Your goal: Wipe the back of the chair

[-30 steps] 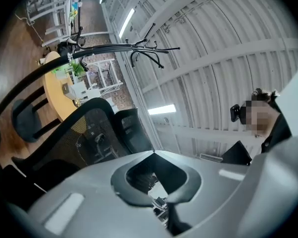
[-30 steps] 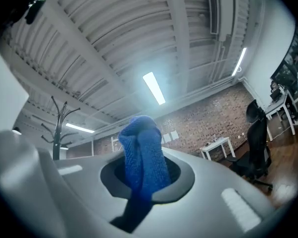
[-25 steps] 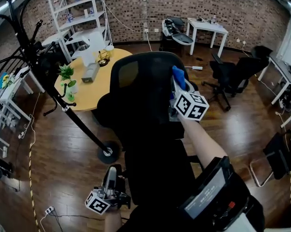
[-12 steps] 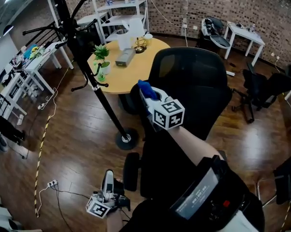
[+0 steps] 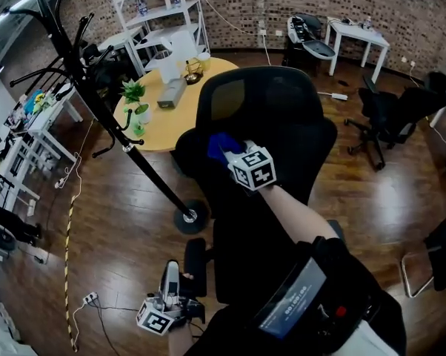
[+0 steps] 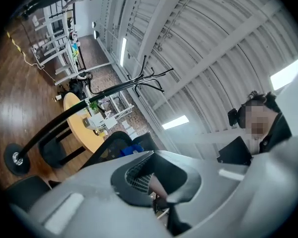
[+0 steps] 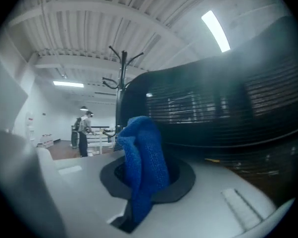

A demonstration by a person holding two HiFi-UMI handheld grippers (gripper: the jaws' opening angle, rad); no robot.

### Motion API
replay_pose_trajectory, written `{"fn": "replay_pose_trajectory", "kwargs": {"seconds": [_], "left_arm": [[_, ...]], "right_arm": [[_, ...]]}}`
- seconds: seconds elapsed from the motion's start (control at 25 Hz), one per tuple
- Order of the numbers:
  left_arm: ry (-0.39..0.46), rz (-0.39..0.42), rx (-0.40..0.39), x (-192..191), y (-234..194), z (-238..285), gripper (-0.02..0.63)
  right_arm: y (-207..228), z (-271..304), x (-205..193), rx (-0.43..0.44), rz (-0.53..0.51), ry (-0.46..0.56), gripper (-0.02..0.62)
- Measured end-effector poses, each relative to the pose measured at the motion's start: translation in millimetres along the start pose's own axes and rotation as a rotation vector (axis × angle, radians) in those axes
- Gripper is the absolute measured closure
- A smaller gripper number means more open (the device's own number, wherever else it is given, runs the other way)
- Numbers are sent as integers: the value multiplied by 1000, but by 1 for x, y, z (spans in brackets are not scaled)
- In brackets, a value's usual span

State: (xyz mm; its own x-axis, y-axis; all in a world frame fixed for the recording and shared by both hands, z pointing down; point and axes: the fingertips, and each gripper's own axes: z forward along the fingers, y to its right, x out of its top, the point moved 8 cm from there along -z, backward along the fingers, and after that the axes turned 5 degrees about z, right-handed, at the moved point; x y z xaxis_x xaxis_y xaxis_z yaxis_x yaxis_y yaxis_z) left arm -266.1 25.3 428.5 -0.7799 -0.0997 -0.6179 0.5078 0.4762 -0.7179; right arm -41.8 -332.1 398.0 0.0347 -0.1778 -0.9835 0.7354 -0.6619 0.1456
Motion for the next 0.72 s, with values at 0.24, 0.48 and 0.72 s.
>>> {"fn": "replay_pose_trajectory", "kwargs": {"seconds": [0.24,0.48,0.72], "left_arm": [[-127,-54,-81,-27,-6,46,600],[-219,-127,-214,-64,7,95,600],[-286,-151,-250,-86,14,111,600]], "right_arm": [[140,-120,-8,-330,144,128,563],[238,-267,-13,-695,244,218,563],[247,-327,-22,-782,277,279,563]]}}
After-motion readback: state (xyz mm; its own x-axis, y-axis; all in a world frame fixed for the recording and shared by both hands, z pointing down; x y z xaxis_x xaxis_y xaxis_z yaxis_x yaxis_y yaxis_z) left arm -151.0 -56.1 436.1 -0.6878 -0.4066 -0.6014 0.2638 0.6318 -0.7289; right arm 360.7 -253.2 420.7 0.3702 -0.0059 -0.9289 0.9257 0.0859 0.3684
